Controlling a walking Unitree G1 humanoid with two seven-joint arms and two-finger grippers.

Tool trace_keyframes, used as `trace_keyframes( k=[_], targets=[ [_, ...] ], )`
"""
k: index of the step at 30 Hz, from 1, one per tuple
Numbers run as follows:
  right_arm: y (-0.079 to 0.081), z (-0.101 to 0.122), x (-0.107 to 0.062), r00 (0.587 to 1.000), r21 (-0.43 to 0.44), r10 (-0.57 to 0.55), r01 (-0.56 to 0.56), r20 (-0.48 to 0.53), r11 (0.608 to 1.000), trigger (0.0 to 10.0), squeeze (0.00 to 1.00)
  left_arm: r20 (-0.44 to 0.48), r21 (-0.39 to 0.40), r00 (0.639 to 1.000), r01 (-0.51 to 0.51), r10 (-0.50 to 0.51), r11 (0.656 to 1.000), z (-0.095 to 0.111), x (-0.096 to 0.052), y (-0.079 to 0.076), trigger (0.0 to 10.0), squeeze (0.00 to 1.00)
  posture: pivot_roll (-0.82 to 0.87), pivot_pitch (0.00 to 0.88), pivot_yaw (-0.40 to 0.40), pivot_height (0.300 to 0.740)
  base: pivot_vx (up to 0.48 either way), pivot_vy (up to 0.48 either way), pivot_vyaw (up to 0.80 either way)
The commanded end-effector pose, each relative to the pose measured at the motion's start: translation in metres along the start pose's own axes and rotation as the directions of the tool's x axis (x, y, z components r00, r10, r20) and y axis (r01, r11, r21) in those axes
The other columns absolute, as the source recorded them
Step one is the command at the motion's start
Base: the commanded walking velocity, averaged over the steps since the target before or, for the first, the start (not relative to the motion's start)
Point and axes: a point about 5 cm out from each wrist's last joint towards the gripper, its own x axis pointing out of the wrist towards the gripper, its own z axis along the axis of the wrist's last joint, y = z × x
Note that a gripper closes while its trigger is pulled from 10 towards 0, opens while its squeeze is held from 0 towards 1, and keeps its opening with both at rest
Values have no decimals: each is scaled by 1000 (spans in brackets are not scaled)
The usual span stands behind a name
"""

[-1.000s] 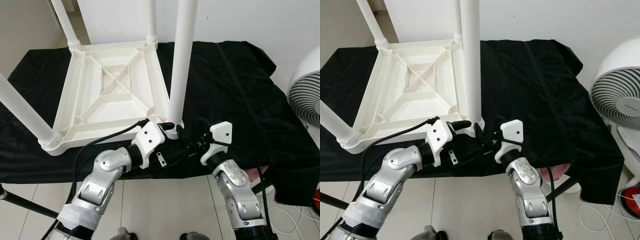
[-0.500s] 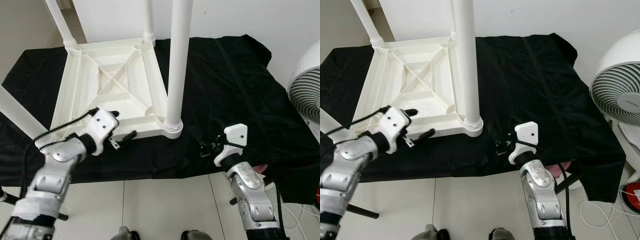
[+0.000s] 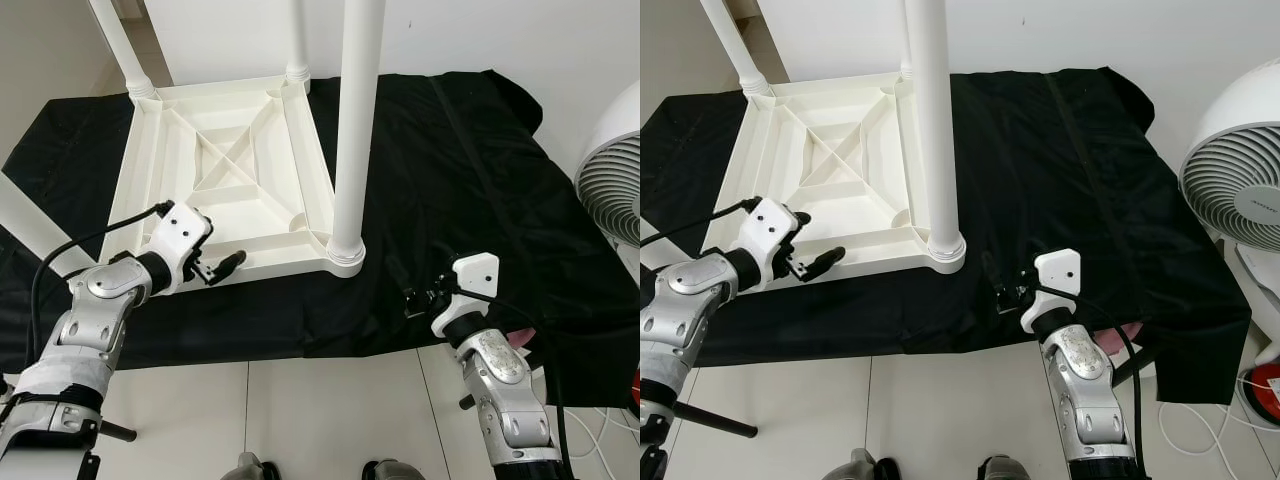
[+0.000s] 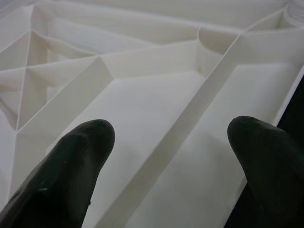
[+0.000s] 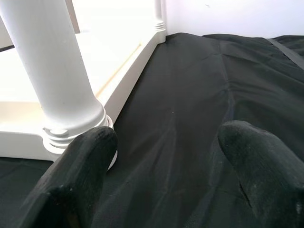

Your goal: Building children table

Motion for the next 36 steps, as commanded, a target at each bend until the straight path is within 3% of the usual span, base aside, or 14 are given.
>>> trace_keyframes(
  k=[1, 7, 8, 9, 14, 24, 25, 31, 32, 33, 34, 35, 36],
  targets=[
    [0, -2, -1, 1000, 3, 1, -1, -4, 1000, 10000, 0, 54, -50, 998, 18, -15, 999, 7, -1, 1, 10000, 0, -142, 96, 97, 740, 0, 0, 0],
    [0, -3, 0, 1000, 3, 1, -1, -4, 1000, 10000, 0, 100, -72, 994, 54, -47, 996, 13, 1, -3, 10000, 0, -143, 95, 97, 740, 0, 0, 0],
    [0, -3, 1, 1000, -2, 12, -12, -5, 1000, 10000, 0, 78, -55, 986, 155, -150, 986, 6, 1, -17, 10000, 0, -142, 93, 90, 740, 0, 0, 0],
    [-1, -3, 2, 1000, -3, 15, -15, -6, 1000, 10000, 0, 61, -46, 982, 183, -181, 982, 2, 1, -22, 10000, 0, -142, 93, 90, 740, 0, 0, 0],
    [-4, -2, 4, 1000, -12, 14, -14, -5, 1000, 10000, 0, -1, -16, 980, 198, -198, 980, -10, 2, -27, 10000, 0, -141, 93, 88, 740, 0, 0, 0],
    [-6, -1, 5, 1000, -21, 11, -11, 0, 1000, 10000, 0, -144, 17, 988, 64, -61, 998, -23, 9, -9, 10000, 0, -143, 91, 87, 740, 0, 0, 0],
    [-6, -1, 5, 1000, -21, 6, -6, 0, 1000, 10000, 0, -175, 8, 984, 13, -11, 1000, -25, 10, -3, 10000, 0, -146, 92, 91, 740, 0, 0, 0],
    [-5, -2, 5, 1000, -24, -1, 1, 0, 1000, 10000, 0, -178, -45, 983, -47, 38, 998, -25, 11, 0, 10000, 0, -149, 95, 94, 740, 0, 0, 0],
    [-5, -2, 5, 1000, -23, -2, 2, -1, 1000, 10000, 0, -175, -61, 984, -57, 45, 997, -26, 11, 0, 8549, 0, -149, 95, 94, 740, 0, 0, 0],
    [-5, -2, 5, 1000, -23, -2, 2, -1, 1000, 10000, 0, -175, -61, 984, -57, 45, 997, -26, 11, 0, 8549, 0, -149, 95, 94, 740, 0, 0, 0],
    [-5, -2, 5, 1000, -24, -3, 3, -1, 1000, 10000, 0, -177, -72, 982, -74, 61, 995, -27, 11, 0, 4157, 0, -148, 97, 95, 740, 0, 0, 0],
    [-5, -2, 5, 1000, -24, -3, 3, -1, 1000, 10000, 0, -177, -72, 982, -74, 61, 995, -27, 11, 0, 4157, 0, -148, 97, 95, 740, 0, 0, 0],
    [-5, -2, 5, 1000, -24, -4, 4, 0, 1000, 10000, 0, -180, -84, 981, -86, 69, 993, -27, 12, 0, 2275, 0, -148, 97, 95, 740, 0, 0, 0]
  ],
)
